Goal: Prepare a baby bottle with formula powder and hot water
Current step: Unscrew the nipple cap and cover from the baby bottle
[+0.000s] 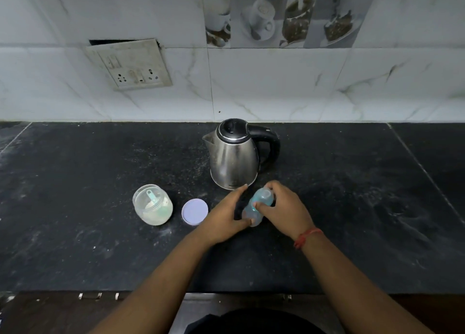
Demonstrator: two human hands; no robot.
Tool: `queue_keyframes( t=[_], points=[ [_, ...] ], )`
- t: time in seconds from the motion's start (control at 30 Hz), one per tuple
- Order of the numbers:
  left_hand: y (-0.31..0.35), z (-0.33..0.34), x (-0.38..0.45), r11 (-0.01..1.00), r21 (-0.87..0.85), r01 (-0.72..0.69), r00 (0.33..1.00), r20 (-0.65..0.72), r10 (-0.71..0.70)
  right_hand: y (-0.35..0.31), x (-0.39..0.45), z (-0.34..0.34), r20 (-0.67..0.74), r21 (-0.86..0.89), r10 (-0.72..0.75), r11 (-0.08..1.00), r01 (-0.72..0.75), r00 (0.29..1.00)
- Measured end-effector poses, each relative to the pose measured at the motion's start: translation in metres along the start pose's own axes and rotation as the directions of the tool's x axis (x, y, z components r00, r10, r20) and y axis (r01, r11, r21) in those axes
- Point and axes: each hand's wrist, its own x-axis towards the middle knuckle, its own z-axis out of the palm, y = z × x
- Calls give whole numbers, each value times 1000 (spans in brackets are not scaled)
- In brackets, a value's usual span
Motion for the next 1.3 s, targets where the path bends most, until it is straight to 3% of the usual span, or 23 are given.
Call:
queue_keyframes(
  t=[0.1,0.17,0.37,0.5,0.73,0.87,1.0,1.07,1.17,1.3],
  points=[
    [4,2,2,1000,4,-11,1000,21,11,-3,-1,-3,90,312,56,947,-81,994],
    [2,4,3,999,45,-14,1000,2,14,-3,-1,-2,152,419,66,900,-125,986],
    [-2,6,-1,944,313,-102,986,-92,137,-11,2,-1,246,248,144,947,-206,958],
    [-3,3,-4,929,351,-119,980,-107,167,-18,3,0,218,194,153,961,-197,964],
    [-5,-10,-7,993,61,-101,994,-24,102,-25,2,11,161,238,91,963,-128,983],
    [-11,-19,-15,969,-243,35,998,53,-22,-26,-2,11,78,457,46,886,-77,996],
    [-19,-25,-23,946,-313,86,996,3,-90,-12,4,2,-81,556,154,827,-84,985],
    [-23,-25,-24,943,-325,74,994,-47,-95,6,10,1,-137,443,208,887,-128,969],
    [-29,-23,-23,943,-328,65,992,-81,-96,43,17,6,-163,33,154,988,-151,974],
    [-32,-23,-21,942,-328,65,989,-106,-105,74,14,14,-105,-394,63,914,-100,993]
  ],
)
